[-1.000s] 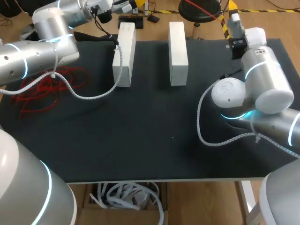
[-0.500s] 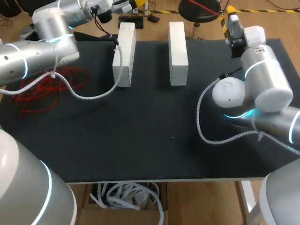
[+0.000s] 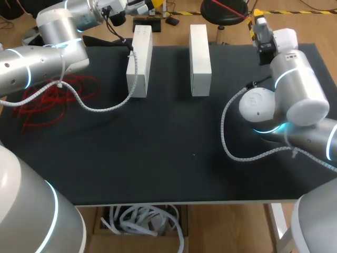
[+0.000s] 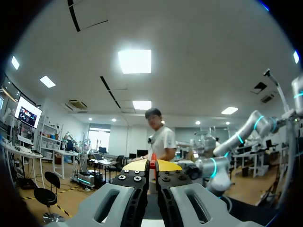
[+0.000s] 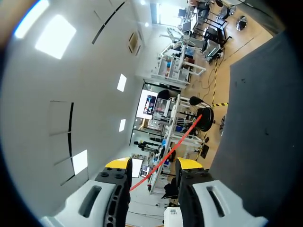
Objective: Grab the tape and strap the tape.
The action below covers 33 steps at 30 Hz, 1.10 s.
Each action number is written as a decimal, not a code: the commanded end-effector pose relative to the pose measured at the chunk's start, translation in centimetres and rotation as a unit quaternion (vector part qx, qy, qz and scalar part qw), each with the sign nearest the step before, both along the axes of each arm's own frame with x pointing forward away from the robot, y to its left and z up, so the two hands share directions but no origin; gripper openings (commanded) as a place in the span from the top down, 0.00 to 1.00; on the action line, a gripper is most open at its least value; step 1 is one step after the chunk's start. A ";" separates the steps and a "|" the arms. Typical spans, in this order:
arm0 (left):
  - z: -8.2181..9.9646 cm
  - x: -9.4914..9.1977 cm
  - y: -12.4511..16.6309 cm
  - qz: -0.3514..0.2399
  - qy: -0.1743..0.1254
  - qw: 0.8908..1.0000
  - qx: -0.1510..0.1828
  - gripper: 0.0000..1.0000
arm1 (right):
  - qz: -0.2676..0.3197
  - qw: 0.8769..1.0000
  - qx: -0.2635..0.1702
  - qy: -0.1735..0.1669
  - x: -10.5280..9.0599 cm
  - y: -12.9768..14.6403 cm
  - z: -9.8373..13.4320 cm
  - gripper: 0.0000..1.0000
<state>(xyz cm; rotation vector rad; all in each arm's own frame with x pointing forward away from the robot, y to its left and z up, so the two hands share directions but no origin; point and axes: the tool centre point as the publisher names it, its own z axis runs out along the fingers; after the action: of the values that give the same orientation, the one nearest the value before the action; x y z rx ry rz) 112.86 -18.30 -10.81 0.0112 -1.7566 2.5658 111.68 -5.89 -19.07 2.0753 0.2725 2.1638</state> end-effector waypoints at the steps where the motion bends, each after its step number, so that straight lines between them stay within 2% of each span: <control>1: 0.0 -0.1 -0.1 0.001 0.000 1.000 -0.001 1.00 | 0.000 1.000 -0.001 0.000 0.0 -0.1 0.0 0.84; 5: 0.0 -0.1 -0.1 0.001 0.000 1.000 -0.001 1.00 | 0.000 1.000 -0.002 0.002 -0.3 0.0 0.1 0.80; 11: 0.0 -0.1 -0.1 0.001 0.000 1.000 -0.001 1.00 | 0.001 1.000 0.001 0.004 -0.6 0.1 0.0 0.84; 13: 0.0 -0.1 -0.1 0.001 0.000 1.000 -0.001 1.00 | 0.001 1.000 -0.001 0.004 -0.7 0.1 0.0 0.86; 15: 0.0 -0.1 -0.1 0.001 0.000 1.000 -0.001 1.00 | 0.000 1.000 -0.002 0.004 -0.7 0.0 0.0 0.95; 17: 0.0 -0.1 -0.1 0.001 0.000 1.000 -0.001 1.00 | -0.001 1.000 -0.002 0.004 -0.7 0.0 0.0 0.95; 19: 0.0 -0.1 -0.1 0.001 0.000 1.000 -0.001 1.00 | -0.002 1.000 -0.002 0.005 -0.8 -0.2 0.0 1.00; 33: 0.0 -0.1 -0.1 0.001 0.000 1.000 -0.001 1.00 | -0.003 1.000 -0.002 0.002 -0.9 -0.3 0.1 1.00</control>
<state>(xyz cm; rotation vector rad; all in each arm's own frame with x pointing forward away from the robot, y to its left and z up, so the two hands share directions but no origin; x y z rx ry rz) 112.86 -18.31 -10.81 0.0111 -1.7565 2.5657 110.90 -6.14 -19.15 2.0717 0.2693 2.1592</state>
